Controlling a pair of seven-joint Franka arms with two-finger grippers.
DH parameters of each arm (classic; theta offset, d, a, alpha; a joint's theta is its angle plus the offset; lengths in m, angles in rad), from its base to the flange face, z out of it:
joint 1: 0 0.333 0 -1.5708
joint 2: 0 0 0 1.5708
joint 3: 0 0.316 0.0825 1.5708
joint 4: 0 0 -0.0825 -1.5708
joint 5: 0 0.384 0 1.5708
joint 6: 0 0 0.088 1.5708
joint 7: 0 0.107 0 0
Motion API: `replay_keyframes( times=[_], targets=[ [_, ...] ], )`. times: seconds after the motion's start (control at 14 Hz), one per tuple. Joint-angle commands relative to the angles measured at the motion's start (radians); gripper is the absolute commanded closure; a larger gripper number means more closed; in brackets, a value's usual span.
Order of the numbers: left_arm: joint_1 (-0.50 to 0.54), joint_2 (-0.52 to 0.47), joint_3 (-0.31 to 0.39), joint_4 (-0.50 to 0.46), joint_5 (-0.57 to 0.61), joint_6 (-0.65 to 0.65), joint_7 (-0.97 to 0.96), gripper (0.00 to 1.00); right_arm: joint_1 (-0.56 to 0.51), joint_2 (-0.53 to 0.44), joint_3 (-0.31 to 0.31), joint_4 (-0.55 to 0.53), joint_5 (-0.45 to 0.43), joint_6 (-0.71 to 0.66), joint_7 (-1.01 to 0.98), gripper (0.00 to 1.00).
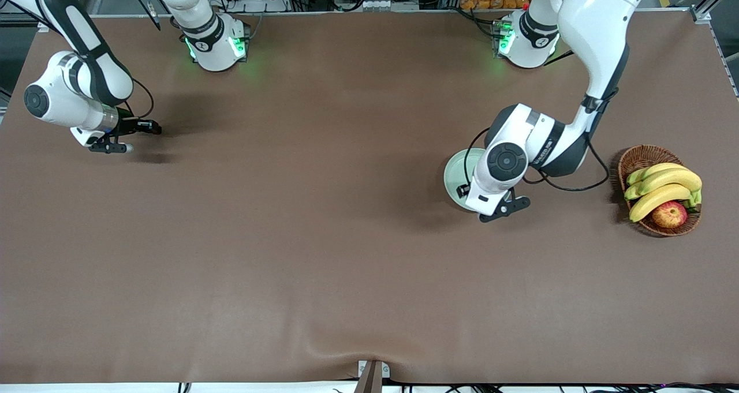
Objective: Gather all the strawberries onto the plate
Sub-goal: 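Place the strawberry on the plate while the right gripper grasps the last, then carry the last strawberry with the right gripper and release it beside the plate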
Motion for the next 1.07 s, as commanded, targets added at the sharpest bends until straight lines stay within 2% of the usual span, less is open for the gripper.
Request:
replay_keyframes(
  times=[0.0,0.29,0.5,0.64,1.0],
  targets=[
    [0.037,-0.027,0.001,0.037,-0.011,-0.027,0.067,0.0,-0.007,0.005,0.014,-0.001,-0.029,0.019,-0.002,1.0],
    [0.061,-0.023,0.001,0.064,-0.013,-0.027,0.104,0.0,0.081,-0.005,0.025,0.058,-0.024,-0.081,0.092,1.0],
    [0.063,-0.02,0.001,0.08,-0.017,-0.027,0.104,0.0,0.157,-0.004,0.074,0.172,-0.015,-0.2,0.194,1.0],
    [0.063,-0.017,0.001,0.081,-0.017,-0.024,0.104,0.0,0.23,0.004,0.099,0.279,-0.011,-0.309,0.294,1.0],
    [0.054,0.009,0.001,0.107,-0.019,-0.021,0.09,0.0,0.41,0.07,0.097,0.573,0.086,-0.576,0.463,1.0]
  ],
)
